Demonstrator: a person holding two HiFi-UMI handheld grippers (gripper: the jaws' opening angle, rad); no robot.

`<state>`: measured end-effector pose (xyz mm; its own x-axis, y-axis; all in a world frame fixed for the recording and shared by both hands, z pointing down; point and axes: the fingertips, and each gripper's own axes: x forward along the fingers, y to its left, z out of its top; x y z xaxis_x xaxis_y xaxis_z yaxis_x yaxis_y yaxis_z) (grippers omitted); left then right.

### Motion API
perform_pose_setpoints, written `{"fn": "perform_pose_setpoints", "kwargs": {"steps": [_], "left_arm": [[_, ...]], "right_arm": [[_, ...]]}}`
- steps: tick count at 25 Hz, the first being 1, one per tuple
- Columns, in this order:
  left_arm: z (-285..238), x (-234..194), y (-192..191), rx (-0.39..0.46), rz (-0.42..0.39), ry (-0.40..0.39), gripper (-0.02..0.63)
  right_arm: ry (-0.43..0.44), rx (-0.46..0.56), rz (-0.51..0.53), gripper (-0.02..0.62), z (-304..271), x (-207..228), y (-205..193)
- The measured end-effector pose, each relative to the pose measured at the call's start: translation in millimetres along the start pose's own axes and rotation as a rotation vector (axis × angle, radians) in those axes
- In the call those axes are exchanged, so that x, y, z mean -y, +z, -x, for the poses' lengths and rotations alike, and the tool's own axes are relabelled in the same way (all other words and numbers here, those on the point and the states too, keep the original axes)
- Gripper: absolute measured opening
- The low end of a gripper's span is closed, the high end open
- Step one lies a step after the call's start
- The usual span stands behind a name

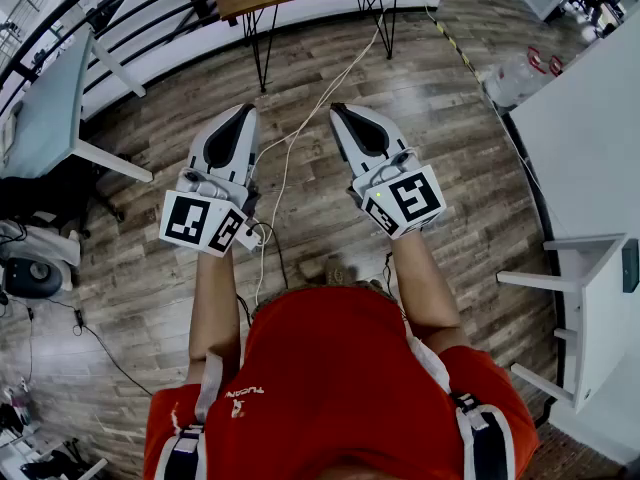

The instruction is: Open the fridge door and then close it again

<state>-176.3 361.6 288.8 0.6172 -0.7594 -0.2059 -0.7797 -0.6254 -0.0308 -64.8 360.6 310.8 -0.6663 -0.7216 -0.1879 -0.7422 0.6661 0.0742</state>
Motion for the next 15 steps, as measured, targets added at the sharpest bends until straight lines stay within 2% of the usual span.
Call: {"fn": "perform_pose_setpoints", "kwargs": {"steps": [15], "left_arm": [[-42.4,12.7,-15.9,-0.012,-0.005,0.038,0.009]], "right_arm": [[0.033,0.032,-0.036,0.025,12.7,47.1,-6.0]]}}
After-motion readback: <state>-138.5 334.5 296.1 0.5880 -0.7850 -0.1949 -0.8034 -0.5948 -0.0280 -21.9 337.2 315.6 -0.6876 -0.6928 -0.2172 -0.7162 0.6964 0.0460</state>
